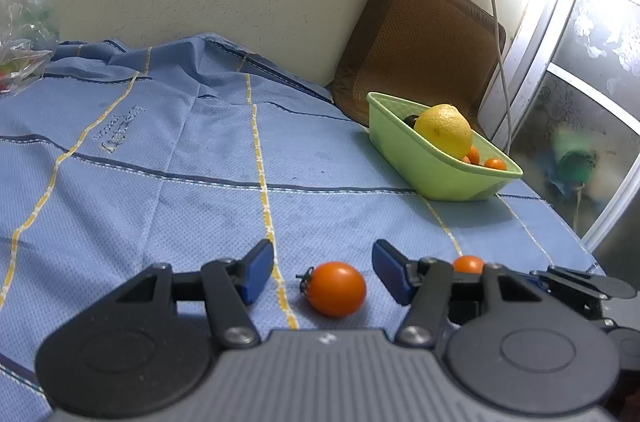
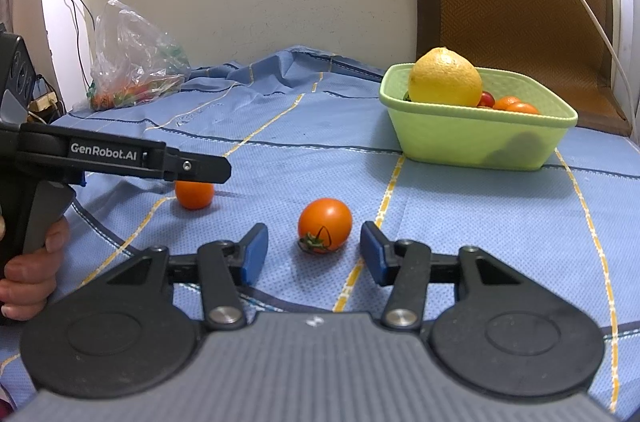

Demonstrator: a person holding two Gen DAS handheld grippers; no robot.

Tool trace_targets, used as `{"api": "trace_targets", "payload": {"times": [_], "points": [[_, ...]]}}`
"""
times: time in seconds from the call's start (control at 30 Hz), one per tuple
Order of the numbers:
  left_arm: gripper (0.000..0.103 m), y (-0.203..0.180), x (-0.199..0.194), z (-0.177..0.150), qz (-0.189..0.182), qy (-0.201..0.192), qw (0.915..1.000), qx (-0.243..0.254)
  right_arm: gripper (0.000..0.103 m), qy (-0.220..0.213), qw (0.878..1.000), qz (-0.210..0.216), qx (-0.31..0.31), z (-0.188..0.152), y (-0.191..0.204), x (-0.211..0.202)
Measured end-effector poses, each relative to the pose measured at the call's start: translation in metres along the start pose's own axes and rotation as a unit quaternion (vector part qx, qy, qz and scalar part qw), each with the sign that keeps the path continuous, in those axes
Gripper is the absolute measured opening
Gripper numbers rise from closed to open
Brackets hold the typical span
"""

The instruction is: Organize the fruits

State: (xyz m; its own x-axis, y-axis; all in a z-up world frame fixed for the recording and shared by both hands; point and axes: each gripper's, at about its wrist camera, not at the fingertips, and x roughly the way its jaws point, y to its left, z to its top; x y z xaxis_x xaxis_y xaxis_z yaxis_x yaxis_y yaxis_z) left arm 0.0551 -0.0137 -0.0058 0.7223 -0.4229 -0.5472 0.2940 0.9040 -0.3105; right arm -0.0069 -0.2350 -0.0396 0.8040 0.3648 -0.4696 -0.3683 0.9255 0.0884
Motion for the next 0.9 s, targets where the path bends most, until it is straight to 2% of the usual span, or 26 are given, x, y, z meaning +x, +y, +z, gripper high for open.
{"api": "trace_targets", "payload": {"times": [0.13,0.37,0.47,0.57,0.77,0.9], "points": [[0.059,0.002,-0.001,0.000,-0.001,-0.002,1.0000,-0.006,0.054,-0.001,1.000,0.000,0.004,0.000,-0.001,-0.001],[0.059,0.017,-0.004,0.002,-0.023,-0.007,0.9983,-0.054,0.054,-0.001,1.000,-0.001,0.005,0.000,-0.001,-0.002],[0.059,0.018,-0.004,0.002,-0.024,-0.009,0.9980,-0.058,0.054,-0.002,1.000,0.000,0.009,0.000,-0.002,-0.002],[0.059,0.013,-0.005,0.001,-0.020,-0.015,0.9988,-0.043,0.054,-0.002,1.000,0.001,0.009,-0.001,-0.002,-0.002],[0.061,-0.009,-0.009,-0.003,-0.018,-0.027,0.9992,0.023,0.057,-0.003,1.000,0.003,0.012,-0.001,-0.003,-0.003],[0.061,-0.012,-0.009,-0.003,-0.019,-0.028,0.9989,0.032,0.057,-0.003,1.000,0.004,0.013,-0.001,-0.003,-0.003]]}}
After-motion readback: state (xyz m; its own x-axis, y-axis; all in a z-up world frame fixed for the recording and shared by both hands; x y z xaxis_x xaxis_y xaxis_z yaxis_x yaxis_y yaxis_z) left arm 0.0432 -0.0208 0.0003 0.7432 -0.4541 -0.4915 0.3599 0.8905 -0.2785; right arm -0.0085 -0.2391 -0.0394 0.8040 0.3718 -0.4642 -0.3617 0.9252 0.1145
